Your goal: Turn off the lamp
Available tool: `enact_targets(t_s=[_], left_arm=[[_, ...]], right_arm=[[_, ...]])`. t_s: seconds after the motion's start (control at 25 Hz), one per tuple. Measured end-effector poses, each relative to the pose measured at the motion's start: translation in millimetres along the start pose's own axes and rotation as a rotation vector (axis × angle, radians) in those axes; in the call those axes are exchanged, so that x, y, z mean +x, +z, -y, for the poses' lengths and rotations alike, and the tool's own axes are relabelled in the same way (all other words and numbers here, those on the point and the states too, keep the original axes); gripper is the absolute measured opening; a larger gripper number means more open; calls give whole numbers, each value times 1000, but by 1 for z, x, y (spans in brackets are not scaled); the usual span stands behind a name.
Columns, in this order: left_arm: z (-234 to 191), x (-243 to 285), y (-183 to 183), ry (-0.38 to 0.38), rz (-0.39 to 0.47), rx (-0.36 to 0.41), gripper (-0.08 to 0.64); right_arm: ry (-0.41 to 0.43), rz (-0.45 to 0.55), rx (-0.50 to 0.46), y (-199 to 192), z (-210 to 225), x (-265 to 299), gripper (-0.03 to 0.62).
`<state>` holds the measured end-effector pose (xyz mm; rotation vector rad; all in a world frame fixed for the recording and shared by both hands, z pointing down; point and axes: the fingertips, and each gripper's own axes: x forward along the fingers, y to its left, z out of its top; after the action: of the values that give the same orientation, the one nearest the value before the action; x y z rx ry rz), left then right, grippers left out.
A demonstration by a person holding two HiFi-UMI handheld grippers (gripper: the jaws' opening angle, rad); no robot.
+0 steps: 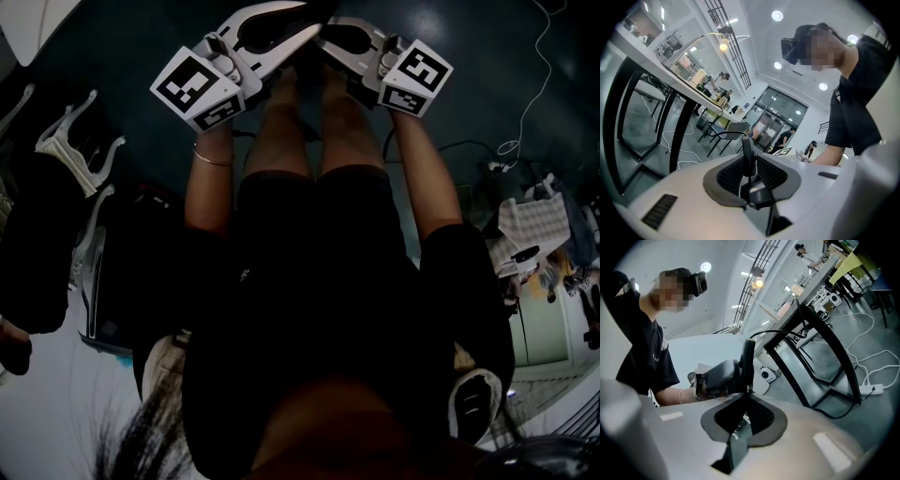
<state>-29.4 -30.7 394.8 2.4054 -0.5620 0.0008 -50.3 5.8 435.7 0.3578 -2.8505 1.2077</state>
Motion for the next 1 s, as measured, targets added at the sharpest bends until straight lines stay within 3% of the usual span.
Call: enact_targets(t_s=[1.0], left_arm=[[1, 0, -4, 1, 0, -4, 87]], right_arm=[[-7, 5, 3, -3, 1, -1, 11]])
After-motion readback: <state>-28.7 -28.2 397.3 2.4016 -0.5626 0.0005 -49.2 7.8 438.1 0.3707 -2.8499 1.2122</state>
